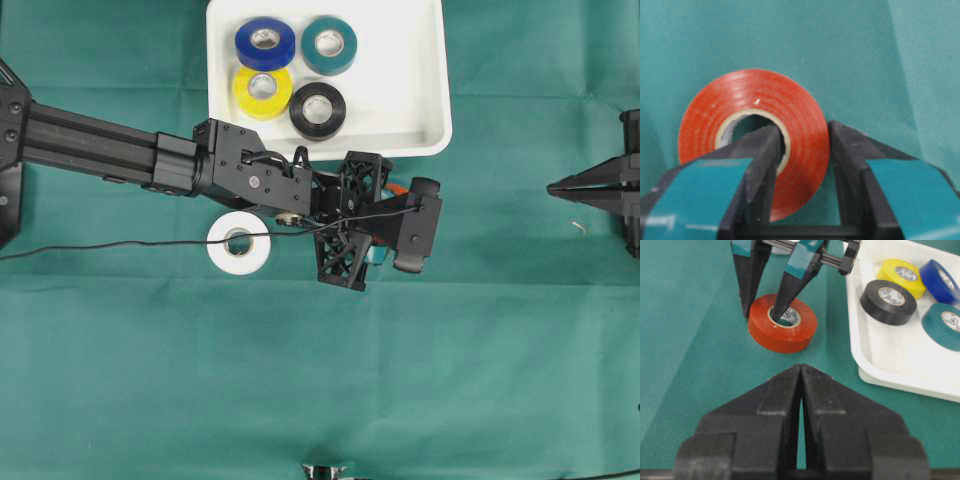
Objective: Put the tape into the white case with the left arm.
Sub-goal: 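Grasp the red roll by its rim with the left gripper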
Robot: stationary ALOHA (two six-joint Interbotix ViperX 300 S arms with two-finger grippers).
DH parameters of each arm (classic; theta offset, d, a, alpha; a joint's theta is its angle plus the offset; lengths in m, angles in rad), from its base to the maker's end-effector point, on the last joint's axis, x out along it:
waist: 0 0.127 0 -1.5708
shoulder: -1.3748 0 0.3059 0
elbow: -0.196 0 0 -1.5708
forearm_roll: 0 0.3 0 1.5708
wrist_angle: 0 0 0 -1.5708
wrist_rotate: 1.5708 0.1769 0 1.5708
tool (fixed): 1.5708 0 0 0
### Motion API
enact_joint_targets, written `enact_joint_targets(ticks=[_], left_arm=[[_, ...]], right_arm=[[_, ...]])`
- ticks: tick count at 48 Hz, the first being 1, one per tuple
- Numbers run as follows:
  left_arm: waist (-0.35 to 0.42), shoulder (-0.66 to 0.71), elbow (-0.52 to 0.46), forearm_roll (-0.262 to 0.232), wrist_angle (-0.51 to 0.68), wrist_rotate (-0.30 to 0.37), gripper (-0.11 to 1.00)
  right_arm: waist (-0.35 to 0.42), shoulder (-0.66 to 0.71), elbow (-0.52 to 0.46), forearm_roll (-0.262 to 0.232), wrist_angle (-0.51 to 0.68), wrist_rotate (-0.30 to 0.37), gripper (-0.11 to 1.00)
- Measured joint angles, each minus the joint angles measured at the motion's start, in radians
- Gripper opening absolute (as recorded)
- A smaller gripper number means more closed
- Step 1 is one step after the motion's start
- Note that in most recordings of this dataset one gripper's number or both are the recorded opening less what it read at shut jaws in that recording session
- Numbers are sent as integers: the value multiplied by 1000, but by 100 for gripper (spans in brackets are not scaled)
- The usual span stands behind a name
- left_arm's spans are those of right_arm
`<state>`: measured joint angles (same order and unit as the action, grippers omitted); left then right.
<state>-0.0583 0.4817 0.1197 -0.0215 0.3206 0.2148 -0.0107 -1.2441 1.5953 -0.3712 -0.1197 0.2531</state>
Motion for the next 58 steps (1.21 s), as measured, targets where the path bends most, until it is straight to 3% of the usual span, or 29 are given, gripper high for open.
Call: enact_joint_targets(ticks=[20,41,58], left_arm=[[2,-9,0,0,23,-3,27],[-6,-173,0,0,135,-2,26],[-8,-193,0,0,161,-2,26]], right_arm=[[0,0,0,0,2,0,-9],[0,0,0,0,2,0,-9],[0,-2,0,0,2,0,-9]])
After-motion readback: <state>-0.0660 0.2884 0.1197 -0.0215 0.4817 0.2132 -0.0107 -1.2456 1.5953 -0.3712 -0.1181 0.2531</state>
